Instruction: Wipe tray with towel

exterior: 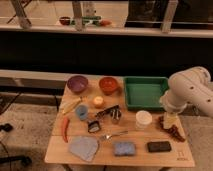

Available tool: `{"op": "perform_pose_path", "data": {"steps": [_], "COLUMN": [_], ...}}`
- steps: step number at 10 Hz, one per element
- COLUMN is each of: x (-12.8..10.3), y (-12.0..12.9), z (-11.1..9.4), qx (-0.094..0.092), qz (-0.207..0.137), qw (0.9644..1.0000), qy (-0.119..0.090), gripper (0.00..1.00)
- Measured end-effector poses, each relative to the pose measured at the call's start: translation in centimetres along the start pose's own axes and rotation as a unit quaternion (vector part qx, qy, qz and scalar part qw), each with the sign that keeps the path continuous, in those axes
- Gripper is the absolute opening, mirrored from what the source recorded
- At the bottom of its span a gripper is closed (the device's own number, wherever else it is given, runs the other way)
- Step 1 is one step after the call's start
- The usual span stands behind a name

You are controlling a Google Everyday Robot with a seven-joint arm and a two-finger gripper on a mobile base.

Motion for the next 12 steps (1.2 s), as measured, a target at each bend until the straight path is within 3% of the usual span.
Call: {"op": "perform_pose_path", "data": {"steps": [8, 10, 12], "x": [-0.7, -3.1, -7.7], "y": [0.4, 1.2, 1.9], "z": [0.2, 0.4, 0.6], "qx": [0.006, 0.013, 0.022], "qz": [-0.011, -0.025, -0.049], "qw": [0.9999, 0.9996, 0.9985], "qy": [0.005, 0.001, -0.009], "gripper": [0.8, 0.8, 0.8]}}
